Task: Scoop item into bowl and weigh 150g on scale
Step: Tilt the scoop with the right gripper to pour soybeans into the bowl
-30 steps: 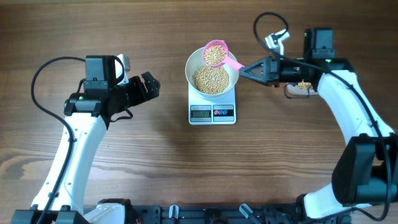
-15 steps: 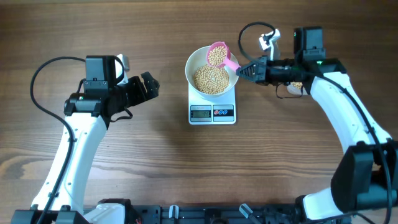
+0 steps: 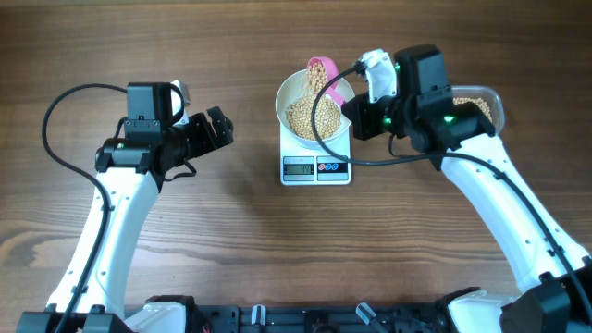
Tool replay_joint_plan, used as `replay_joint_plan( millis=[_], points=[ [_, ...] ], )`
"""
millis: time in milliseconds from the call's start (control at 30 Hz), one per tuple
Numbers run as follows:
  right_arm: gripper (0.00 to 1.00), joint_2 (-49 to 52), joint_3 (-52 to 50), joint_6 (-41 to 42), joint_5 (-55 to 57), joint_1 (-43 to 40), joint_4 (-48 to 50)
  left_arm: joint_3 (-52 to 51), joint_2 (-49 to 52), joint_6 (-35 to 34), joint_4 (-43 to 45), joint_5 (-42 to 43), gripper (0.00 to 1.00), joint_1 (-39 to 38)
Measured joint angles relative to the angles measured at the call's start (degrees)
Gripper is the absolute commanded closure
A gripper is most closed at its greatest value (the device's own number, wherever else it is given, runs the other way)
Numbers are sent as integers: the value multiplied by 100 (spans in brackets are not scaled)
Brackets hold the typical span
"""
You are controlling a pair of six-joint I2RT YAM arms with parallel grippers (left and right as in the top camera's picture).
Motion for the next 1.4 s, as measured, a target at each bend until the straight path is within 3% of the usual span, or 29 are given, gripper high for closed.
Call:
replay_joint_plan(
  millis=[900,1400],
  points=[
    [96,0,0,-1661,2332,844,-472,0,0,0,-2,0,0,0],
    [96,-2,160,-2006,3237,1502,-354,0,0,0,-7,0,0,0]
  ],
)
